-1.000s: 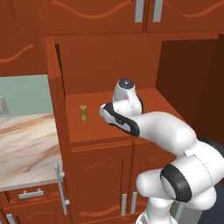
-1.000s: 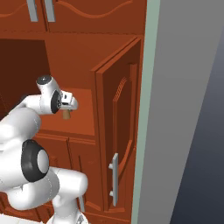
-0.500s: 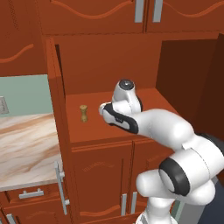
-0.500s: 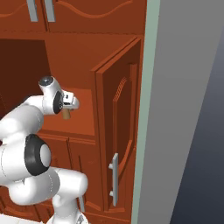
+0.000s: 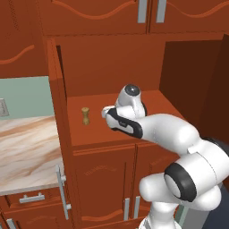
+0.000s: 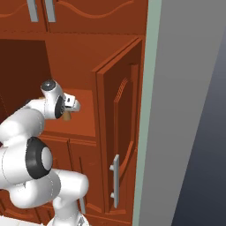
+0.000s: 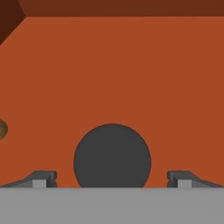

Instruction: Take 2 condiments from the cabinet and move them on the counter near the stove.Make sure the condiments are lined up with each other, next to each other.

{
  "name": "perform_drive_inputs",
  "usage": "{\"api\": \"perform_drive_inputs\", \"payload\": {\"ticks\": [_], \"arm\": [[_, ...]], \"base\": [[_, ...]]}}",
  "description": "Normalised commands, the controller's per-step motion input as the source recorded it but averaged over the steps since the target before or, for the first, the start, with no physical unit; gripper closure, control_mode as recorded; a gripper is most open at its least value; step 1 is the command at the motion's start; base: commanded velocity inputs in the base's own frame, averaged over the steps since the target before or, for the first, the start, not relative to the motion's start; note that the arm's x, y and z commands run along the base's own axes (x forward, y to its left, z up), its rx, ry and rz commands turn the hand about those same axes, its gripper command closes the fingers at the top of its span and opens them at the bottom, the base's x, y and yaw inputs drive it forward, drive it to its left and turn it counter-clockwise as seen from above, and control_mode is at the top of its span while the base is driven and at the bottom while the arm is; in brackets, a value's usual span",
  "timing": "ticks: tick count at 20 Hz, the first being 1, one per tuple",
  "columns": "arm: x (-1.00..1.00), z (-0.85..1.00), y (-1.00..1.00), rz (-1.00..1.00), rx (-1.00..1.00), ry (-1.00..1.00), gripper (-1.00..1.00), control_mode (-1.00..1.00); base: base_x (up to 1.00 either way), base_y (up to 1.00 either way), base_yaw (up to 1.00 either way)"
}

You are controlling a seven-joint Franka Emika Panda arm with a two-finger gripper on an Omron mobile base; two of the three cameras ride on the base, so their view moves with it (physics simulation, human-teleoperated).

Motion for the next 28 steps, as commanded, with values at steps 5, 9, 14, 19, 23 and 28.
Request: {"api": "perform_drive_inputs", "payload": {"ticks": [5, 9, 14, 19, 23, 28], "arm": [[0.06, 0.00, 0.00, 0.00, 0.02, 0.00, -1.00, -1.00], [0.04, -0.01, 0.00, 0.00, 0.01, 0.00, -1.00, -1.00], [0.05, -0.02, 0.00, 0.00, 0.00, 0.00, -1.00, -1.00], [0.01, -0.02, 0.00, 0.00, 0.00, 0.00, 1.00, -1.00], [0.00, 0.00, 0.00, 0.00, 0.00, 0.00, 1.00, -1.00], [0.00, 0.00, -0.02, 0.00, 0.00, 0.00, 1.00, -1.00]], "base": [[0.00, 0.00, 0.00], [0.00, 0.00, 0.00], [0.00, 0.00, 0.00], [0.00, 0.00, 0.00], [0.00, 0.00, 0.00], [0.00, 0.00, 0.00]]}}
